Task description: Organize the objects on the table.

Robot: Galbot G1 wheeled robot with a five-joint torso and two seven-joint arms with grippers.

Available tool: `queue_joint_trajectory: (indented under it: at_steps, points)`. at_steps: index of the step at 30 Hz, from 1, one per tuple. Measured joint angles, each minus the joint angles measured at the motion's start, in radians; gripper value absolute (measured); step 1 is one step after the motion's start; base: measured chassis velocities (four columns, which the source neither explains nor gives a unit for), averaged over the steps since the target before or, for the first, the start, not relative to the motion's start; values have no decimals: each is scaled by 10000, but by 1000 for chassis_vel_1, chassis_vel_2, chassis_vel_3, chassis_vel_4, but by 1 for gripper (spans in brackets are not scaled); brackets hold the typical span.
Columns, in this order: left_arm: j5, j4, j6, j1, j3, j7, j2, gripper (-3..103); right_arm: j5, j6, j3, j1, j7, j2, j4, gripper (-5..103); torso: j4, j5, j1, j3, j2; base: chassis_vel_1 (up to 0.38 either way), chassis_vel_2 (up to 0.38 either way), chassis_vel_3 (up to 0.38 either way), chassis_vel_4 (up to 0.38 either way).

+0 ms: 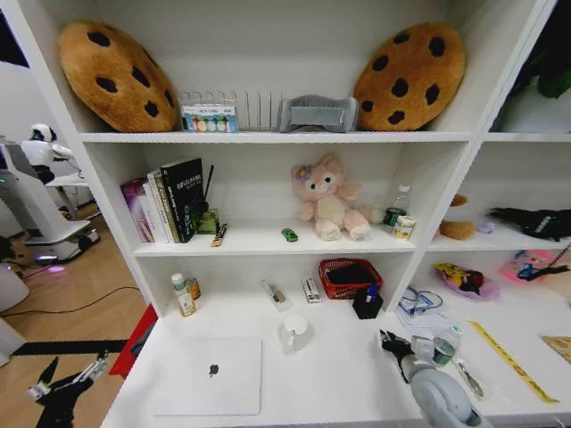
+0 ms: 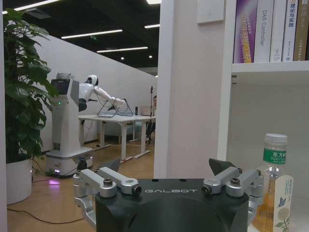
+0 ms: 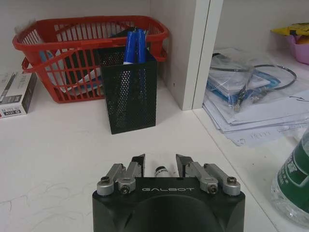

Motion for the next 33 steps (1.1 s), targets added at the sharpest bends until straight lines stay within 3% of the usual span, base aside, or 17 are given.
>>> queue_joint_trajectory:
  at_steps: [3,5,7,9,12,18,21,24,32,33]
  points:
    - [2,1,5,-33,12,-29,-18,100,-77,-52,-6,-77,24,87,-91,51,0,1,0,0,0,0,0,0,0]
    - [2,2,4,-38,13,-53,-33,100,-91,-70,-9,-86,39,92,-132,51,0,1,0,0,0,0,0,0,0]
    - [-47,0,2,-14,-13,-91,-47,100,-91,-123,-12,-93,72,70,-225,68,1,1,0,0,0,0,0,0,0]
    - [-60,1,1,-2,-29,-96,-44,100,-79,-133,-15,-88,81,67,-240,68,1,1,0,0,0,0,0,0,0]
    - [-62,16,-3,5,-72,-121,-8,100,-20,-198,-46,-44,224,83,-248,54,1,0,0,0,1,0,0,0,0]
    - [-90,-29,8,-18,-75,-136,-28,100,-3,-223,-65,-87,270,93,-210,37,1,0,0,0,1,0,0,0,0]
    - [-104,-43,17,-17,-78,-142,-34,100,3,-239,-64,-110,329,115,-175,21,1,0,-1,-1,0,0,0,0,0]
    - [-133,-30,19,-25,-116,-172,-29,100,2,-241,-46,-139,339,116,-147,12,1,1,0,0,0,0,0,0,0]
    - [-273,-84,43,14,-134,-189,-23,100,-800,480,-59,12,-86,134,-151,11,0,2,0,0,1,0,0,0,0]
    - [-272,-98,44,27,-131,-189,-27,100,-1461,1148,-112,150,-431,167,-190,11,-1,4,0,0,0,0,0,0,0]
